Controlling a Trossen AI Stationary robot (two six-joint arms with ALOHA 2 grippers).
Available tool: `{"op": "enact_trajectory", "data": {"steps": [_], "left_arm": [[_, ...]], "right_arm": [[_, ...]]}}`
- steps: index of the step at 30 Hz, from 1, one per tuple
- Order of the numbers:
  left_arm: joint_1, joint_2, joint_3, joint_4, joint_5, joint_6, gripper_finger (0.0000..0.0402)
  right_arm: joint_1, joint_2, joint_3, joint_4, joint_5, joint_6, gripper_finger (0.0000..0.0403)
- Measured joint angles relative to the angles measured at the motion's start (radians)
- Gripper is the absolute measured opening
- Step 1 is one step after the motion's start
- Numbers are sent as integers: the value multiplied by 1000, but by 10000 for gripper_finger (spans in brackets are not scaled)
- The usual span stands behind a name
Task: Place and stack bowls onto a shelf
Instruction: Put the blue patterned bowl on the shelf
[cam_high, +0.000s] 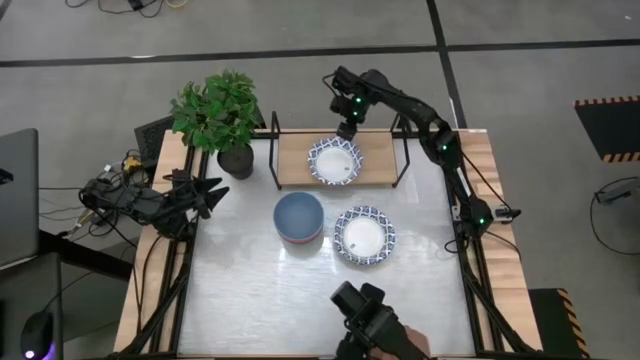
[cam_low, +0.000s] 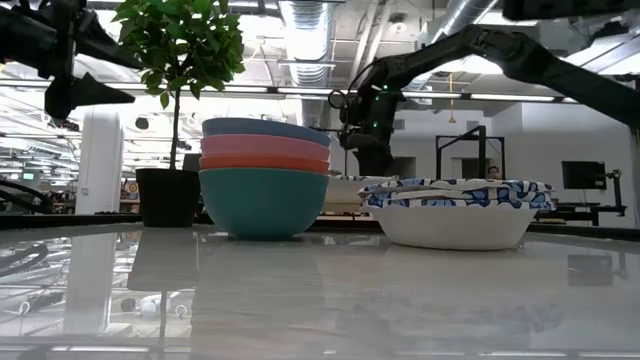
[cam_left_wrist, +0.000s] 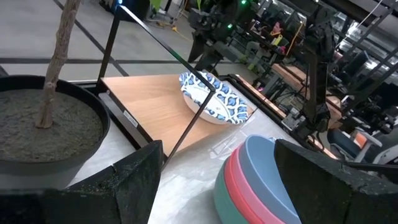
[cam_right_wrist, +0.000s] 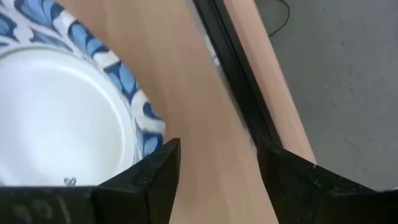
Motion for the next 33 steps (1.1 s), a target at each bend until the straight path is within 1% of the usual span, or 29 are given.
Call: {"op": "enact_trajectory", "data": {"steps": [10, 20, 33], "left_arm": [[0, 0, 0, -5, 0, -8, 293], [0, 0, 0, -12, 0, -8, 293], [0, 0, 0, -44, 22, -17, 293]], "right_arm": [[1, -100, 0, -3, 0, 4, 240], [37, -62, -1, -28, -18, 0, 240], [34, -59, -1, -33, -21, 27, 240]]}}
